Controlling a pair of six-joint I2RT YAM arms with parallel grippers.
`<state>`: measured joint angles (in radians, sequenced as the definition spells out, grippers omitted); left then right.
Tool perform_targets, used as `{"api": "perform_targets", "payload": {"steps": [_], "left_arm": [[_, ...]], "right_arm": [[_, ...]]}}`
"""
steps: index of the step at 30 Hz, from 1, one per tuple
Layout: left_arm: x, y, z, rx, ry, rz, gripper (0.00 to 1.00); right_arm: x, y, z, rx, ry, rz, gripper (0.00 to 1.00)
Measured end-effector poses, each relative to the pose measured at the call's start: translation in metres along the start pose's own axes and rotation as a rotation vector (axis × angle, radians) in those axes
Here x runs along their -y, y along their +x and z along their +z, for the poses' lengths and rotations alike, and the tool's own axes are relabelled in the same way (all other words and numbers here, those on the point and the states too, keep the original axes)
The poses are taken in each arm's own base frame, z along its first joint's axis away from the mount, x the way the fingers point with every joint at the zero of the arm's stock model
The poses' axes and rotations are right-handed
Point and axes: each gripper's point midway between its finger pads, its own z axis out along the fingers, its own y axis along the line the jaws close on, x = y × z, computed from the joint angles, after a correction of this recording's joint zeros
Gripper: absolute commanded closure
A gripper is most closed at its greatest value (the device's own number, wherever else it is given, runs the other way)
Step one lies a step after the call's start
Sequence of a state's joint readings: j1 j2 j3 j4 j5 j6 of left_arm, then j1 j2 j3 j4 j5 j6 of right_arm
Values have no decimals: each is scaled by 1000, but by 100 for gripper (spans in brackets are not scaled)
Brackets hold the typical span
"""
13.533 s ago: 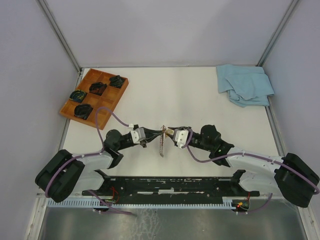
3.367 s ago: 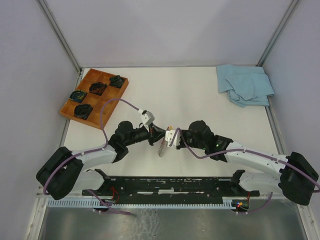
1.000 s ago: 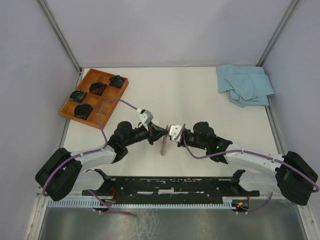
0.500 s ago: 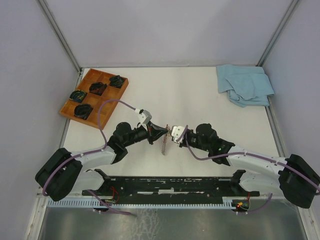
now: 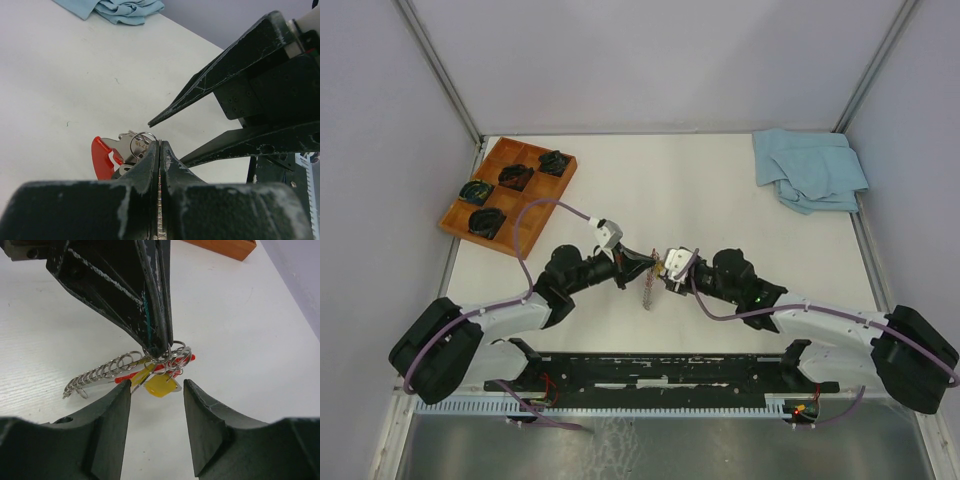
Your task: Put the keys on the keyring
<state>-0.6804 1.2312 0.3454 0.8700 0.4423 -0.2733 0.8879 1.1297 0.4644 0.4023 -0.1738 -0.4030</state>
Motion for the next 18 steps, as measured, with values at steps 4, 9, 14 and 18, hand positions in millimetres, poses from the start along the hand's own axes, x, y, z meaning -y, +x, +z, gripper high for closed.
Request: {"api": "perform_targets", "payload": {"steps": [4, 9, 14, 18], "left_arm": [[1, -2, -2, 7, 2, 3, 97], [2, -2, -2, 12, 3, -1, 97], [3, -6, -1, 26, 5, -2, 97], [3, -7, -1, 30, 4, -7, 97]], "right_arm": [[-4, 7, 1, 1, 4, 40, 46], [-9, 11, 1, 27, 19, 114, 49], [-11, 16, 7, 55, 45, 200, 52], [-11, 21, 10, 59, 64, 236, 54]]}}
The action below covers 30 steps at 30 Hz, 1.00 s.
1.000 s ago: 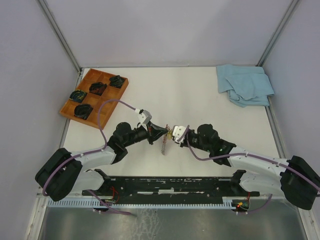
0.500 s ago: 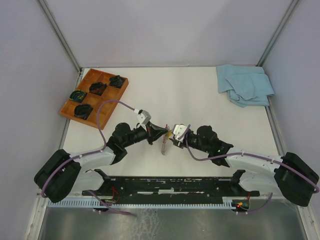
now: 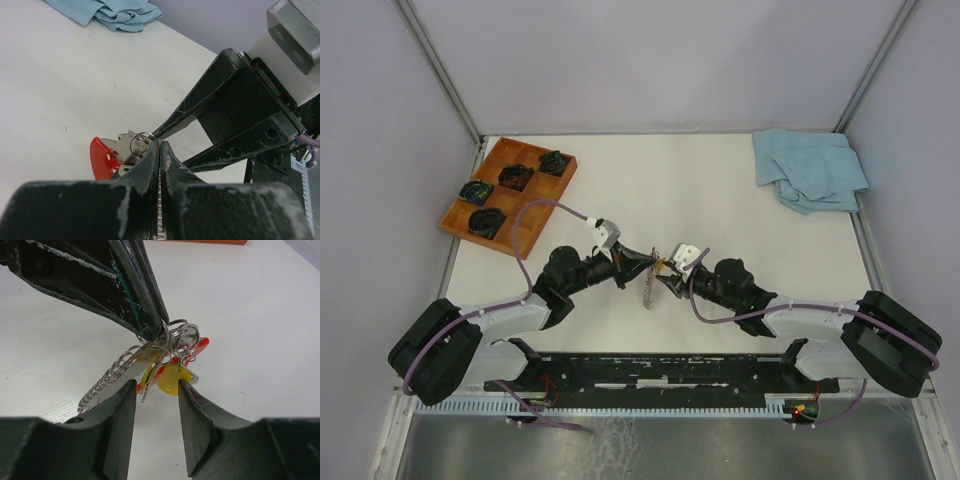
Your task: Put the keys on the keyring
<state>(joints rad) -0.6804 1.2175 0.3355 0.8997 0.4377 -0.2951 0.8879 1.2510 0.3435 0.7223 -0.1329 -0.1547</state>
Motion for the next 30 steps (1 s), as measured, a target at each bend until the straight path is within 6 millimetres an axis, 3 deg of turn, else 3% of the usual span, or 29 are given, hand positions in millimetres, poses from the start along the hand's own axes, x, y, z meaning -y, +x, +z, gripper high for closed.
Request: {"api": "perform_targets", "payload": {"steps": [9, 12, 16, 23, 30], "left_arm": [[1, -4, 1, 20, 6, -2, 97], [2, -5, 1, 23, 7, -1, 97], [1, -5, 1, 26, 5, 0, 94], [-2, -3, 0, 28, -14, -2, 70], [-1, -1, -1, 17, -6, -4, 62]], "right_arm": [[1, -2, 9, 45, 16, 43, 62], [1, -2, 11, 53, 19, 46, 74], [5, -3, 11, 56, 37, 42, 99], [13, -15, -6, 23, 55, -54, 99], [22, -33, -20, -117, 4, -239, 99]]}}
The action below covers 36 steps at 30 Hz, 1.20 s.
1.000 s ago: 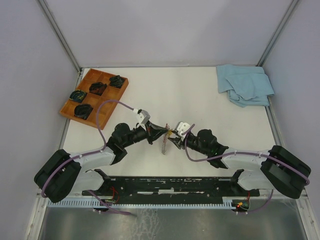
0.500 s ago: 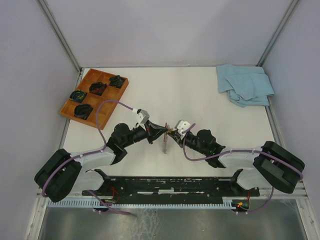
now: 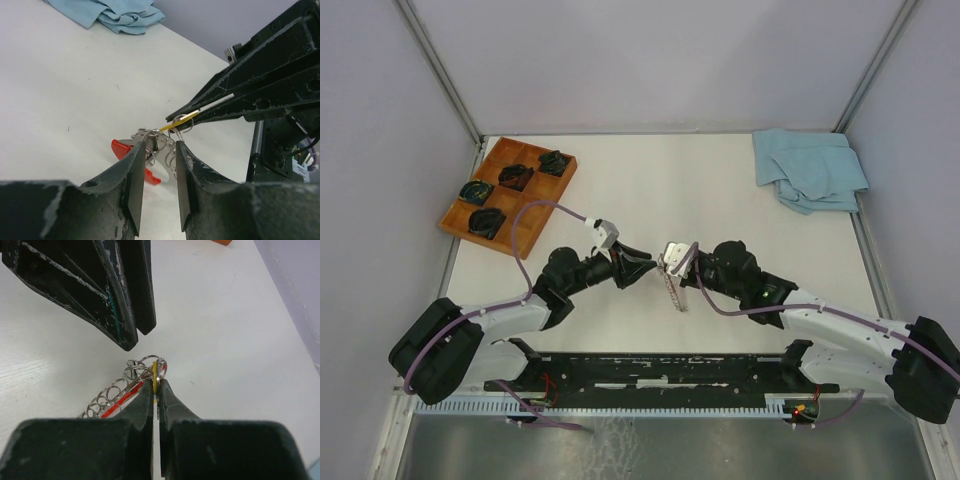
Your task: Put the keys on the keyring
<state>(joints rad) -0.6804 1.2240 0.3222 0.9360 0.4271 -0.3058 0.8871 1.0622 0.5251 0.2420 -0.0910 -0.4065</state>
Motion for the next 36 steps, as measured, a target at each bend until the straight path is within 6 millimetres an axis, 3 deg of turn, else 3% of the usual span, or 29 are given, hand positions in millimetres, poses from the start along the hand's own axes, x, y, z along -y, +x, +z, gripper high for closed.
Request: {"api": "perform_targets", "payload": {"steps": [12, 24, 36], "left_arm": [[18, 5, 1, -45, 110, 14, 59], [19, 5, 2, -51, 111, -33, 59], [9, 10, 1, -71, 41, -69, 58]], "right_arm": [[1, 5, -10, -192, -141, -175, 99], [-1, 6, -6, -260, -187, -149, 99], [1, 3, 1, -349, -203, -65, 99]]}}
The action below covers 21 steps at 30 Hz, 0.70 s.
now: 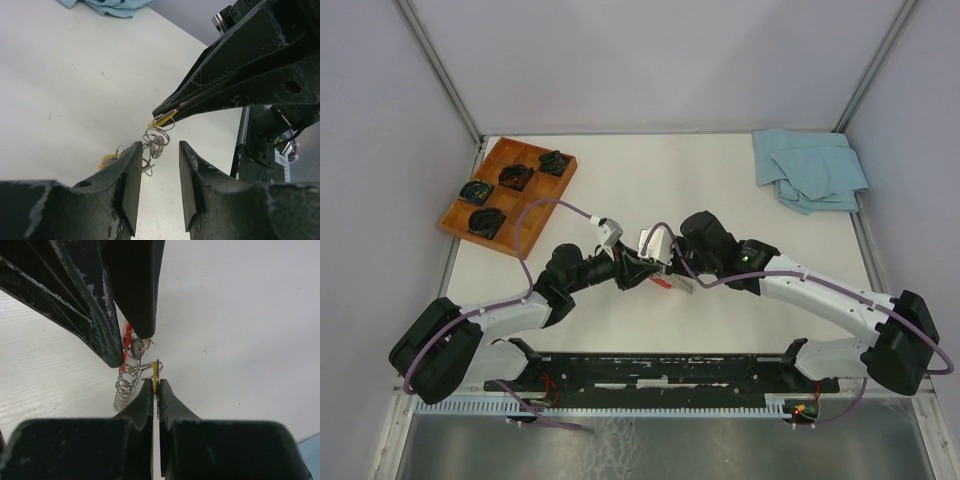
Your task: Put the keys on the keyring
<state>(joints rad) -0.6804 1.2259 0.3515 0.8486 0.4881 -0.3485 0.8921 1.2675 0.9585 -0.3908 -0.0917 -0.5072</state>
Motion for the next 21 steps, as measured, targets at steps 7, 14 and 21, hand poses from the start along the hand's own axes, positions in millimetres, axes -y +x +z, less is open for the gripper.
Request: {"api": "perform_targets", "payload": {"steps": [7, 14, 21], "left_arm": [[-5, -4, 2, 8, -25, 0, 55], [-9, 0, 1, -5, -51, -10, 58], [-11, 3, 2, -17, -61, -17, 67]], "right_arm": [[0, -3, 4, -50, -14, 36, 99], [0, -3, 9, -89, -20, 65, 99], [0, -4, 9, -98, -20, 74, 99]]}}
